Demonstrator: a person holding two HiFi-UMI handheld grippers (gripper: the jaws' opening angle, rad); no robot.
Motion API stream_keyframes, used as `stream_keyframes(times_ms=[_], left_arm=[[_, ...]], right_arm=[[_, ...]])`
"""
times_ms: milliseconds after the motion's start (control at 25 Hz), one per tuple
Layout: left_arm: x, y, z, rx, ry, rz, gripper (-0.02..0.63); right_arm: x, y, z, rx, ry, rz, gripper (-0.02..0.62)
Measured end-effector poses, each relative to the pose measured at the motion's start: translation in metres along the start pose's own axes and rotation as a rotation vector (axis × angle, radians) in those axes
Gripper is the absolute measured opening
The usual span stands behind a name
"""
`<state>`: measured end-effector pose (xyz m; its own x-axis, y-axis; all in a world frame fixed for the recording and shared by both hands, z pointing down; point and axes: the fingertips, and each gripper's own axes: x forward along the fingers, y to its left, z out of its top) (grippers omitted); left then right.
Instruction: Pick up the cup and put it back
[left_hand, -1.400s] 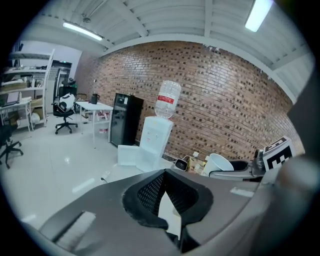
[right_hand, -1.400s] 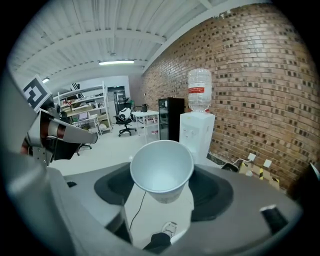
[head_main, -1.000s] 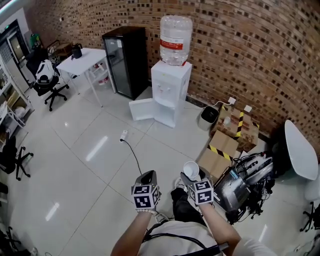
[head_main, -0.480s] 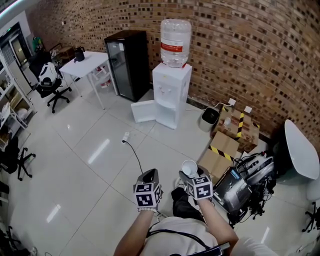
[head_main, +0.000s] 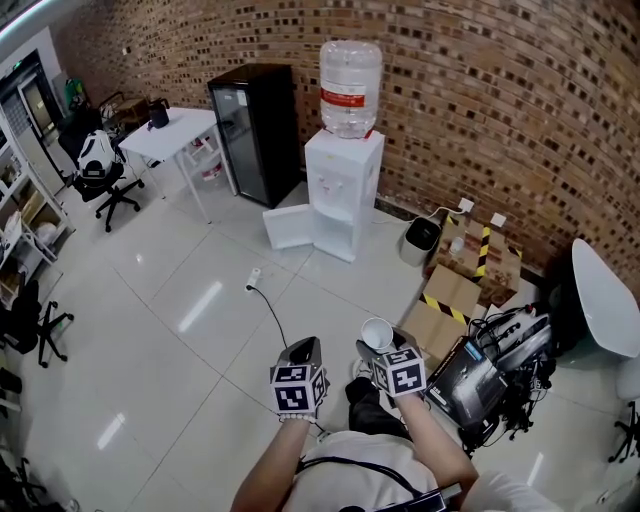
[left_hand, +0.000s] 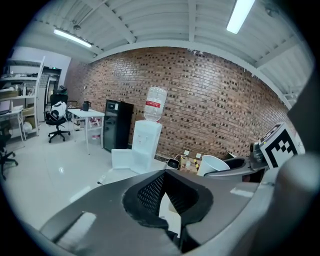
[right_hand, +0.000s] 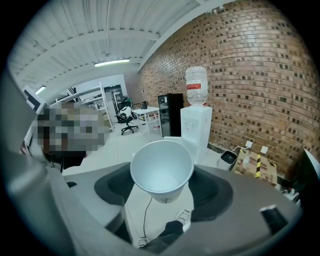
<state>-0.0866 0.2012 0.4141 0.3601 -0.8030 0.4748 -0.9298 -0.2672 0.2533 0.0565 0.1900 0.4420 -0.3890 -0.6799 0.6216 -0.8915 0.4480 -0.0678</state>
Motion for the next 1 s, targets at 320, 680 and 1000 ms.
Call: stream_keyframes(times_ms=[320, 680, 1000], left_arm=[[0.010, 0.003, 0.008, -0.037, -0.008, 0.005, 0.003], [0.026, 0.007, 0.017, -0.052, -0.018, 0.017, 0.003], [0.043, 0.043, 0.021, -0.095, -0.007, 0.076, 0.003]], right_arm=[[0.005, -0.006, 0.011, 0.001, 0.002, 0.005, 0.336], [0.019, -0.018, 0.020, -0.007, 0.008, 0.012, 0.336], [0.066, -0.011, 0.030, -0.024, 0.046, 0.066, 0.337]])
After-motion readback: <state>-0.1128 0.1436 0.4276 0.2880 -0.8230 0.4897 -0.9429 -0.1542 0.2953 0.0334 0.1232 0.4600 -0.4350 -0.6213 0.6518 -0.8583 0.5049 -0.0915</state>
